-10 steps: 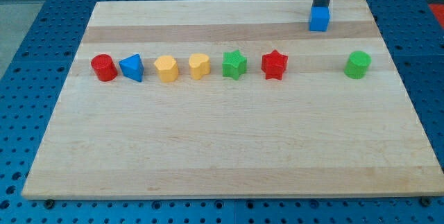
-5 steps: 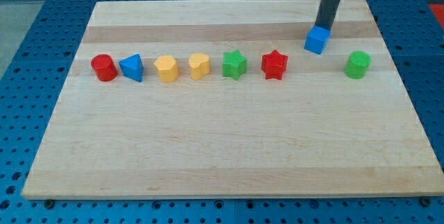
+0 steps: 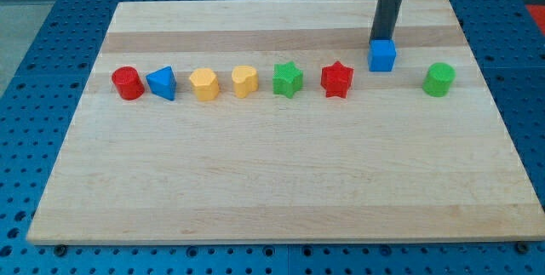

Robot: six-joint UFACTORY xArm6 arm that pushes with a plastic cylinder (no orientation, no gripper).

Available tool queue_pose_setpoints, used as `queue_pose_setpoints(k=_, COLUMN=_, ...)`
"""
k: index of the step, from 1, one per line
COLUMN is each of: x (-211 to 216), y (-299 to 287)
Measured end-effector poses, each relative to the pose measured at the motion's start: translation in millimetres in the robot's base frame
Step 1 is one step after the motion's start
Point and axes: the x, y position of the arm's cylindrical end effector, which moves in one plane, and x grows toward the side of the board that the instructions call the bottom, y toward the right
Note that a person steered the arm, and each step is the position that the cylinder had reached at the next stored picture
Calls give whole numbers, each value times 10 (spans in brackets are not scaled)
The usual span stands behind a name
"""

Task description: Push the blue cube towards the center

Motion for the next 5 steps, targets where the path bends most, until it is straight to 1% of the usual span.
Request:
queue_pose_setpoints(k=1, x=130, y=0)
queue_pose_setpoints(k=3, x=179, y=51)
queue_pose_setpoints(k=5, x=325, y=142)
